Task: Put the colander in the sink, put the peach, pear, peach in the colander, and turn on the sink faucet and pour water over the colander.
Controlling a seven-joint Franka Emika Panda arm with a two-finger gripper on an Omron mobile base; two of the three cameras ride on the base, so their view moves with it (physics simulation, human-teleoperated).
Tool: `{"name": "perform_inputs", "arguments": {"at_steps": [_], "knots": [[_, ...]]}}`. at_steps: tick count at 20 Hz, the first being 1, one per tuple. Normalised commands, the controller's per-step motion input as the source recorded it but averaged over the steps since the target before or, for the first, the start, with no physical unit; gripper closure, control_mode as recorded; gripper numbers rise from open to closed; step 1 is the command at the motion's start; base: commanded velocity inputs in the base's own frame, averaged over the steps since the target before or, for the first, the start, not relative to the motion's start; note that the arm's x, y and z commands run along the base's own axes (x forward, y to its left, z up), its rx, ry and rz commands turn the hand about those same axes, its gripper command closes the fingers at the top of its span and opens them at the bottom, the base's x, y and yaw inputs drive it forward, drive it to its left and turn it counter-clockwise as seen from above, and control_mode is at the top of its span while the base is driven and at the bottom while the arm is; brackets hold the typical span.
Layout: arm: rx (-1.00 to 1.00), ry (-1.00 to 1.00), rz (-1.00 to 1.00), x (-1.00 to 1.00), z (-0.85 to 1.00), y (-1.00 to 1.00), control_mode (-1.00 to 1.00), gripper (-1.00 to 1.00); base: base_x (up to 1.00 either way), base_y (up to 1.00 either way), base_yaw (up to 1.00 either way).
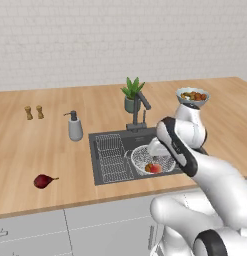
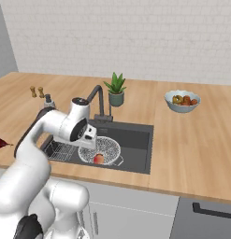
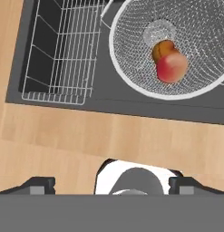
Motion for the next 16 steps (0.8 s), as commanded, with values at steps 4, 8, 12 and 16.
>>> {"name": "perform_inputs", "arguments": {"at_steps": [4,8,12,16], "knots": [[0.0,0.0,0.0,-0.49,0.25,1.0,-1.0,-1.0,0.0,0.0,0.0],[-0.05,0.0,-0.01,-0.16,0.23,1.0,-1.0,-1.0,0.0,0.0,0.0],[-0.02,0.04,-0.03,0.18,0.3,1.0,-1.0,-1.0,0.0,0.0,0.0],[0.0,0.02,0.17,0.4,0.24,0.95,-1.0,-1.0,0.0,0.0,0.0]]}}
